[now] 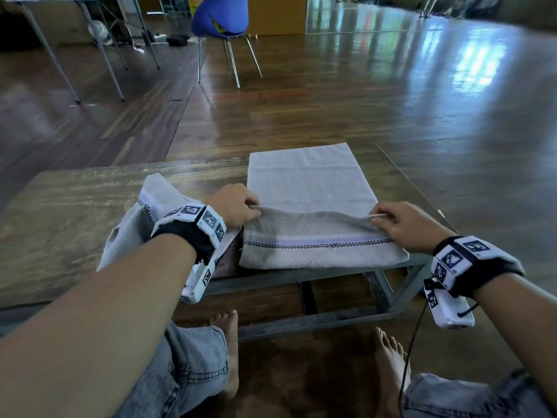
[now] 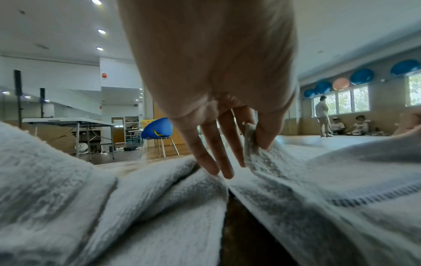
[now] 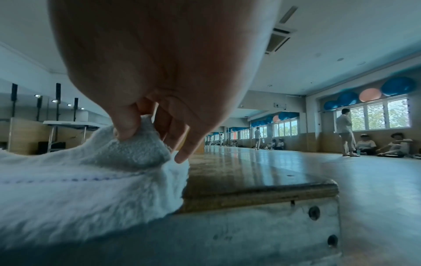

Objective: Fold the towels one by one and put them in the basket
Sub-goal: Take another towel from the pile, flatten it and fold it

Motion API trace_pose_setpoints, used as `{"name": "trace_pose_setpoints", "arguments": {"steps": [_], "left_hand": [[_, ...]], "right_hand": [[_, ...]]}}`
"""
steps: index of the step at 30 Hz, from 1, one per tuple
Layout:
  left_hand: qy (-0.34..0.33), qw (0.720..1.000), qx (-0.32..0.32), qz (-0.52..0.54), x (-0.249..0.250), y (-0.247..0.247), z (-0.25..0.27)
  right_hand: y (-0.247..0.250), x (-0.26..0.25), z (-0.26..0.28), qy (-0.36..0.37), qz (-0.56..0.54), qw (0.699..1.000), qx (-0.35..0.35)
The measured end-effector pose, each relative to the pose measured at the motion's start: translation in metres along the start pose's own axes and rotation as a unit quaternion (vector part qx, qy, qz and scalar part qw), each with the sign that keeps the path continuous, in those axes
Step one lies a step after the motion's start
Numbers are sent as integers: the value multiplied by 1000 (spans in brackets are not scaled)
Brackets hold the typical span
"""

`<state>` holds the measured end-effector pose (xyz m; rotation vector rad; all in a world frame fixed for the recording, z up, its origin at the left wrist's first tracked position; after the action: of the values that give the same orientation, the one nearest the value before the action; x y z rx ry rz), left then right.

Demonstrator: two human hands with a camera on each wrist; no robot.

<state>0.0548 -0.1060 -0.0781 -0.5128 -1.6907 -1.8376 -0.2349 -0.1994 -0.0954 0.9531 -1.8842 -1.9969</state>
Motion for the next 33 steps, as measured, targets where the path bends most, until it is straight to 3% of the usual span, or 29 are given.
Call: {"name": "trace_pose_setpoints", "arguments": {"steps": [3,6,12,14,19,24,26,30,32,33], "left_hand": [[-7,999,-20,-30,3,-14,-2],[-11,998,-38,-52,3,-22,-5],[-48,997,15,-58,13,-14,-11],[-35,997,2,-76,11,-18,-12],[18,991,-74,-113,8,-26,-11],[52,980,-186,-40,13,-26,2],[46,988,-147,2,16,-12,1],[-23,998,54,-27,24,25,-5],[-49,994,91,-27,27,24,-4],[-49,995,77,-30,26,18,-5]], "right_hand": [[-11,-3,-2,4,7,1000,-15],[-2,0,-3,-6,3,999,34],[9,3,-3,-22,14,996,90],[13,7,-2,-45,22,993,104],[-1,14,-5,-97,77,992,-34],[7,11,-6,-78,83,986,-118],[22,17,-7,-84,44,994,-60],[51,16,-9,-85,-2,989,121],[48,6,-12,-63,-3,988,139],[40,2,-13,-50,-6,991,120]]}}
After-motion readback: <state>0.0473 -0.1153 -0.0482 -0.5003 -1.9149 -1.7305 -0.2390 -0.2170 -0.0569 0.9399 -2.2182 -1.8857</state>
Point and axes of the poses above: each hand's wrist, its own z-axis away from the middle knuckle, its own y-axis out of the back of the hand, x = y × z, the point moved 10 cm from there along -z, towards the middle knuckle, and after that the axes turned 14 degrees about z, right-handed, at the moved point
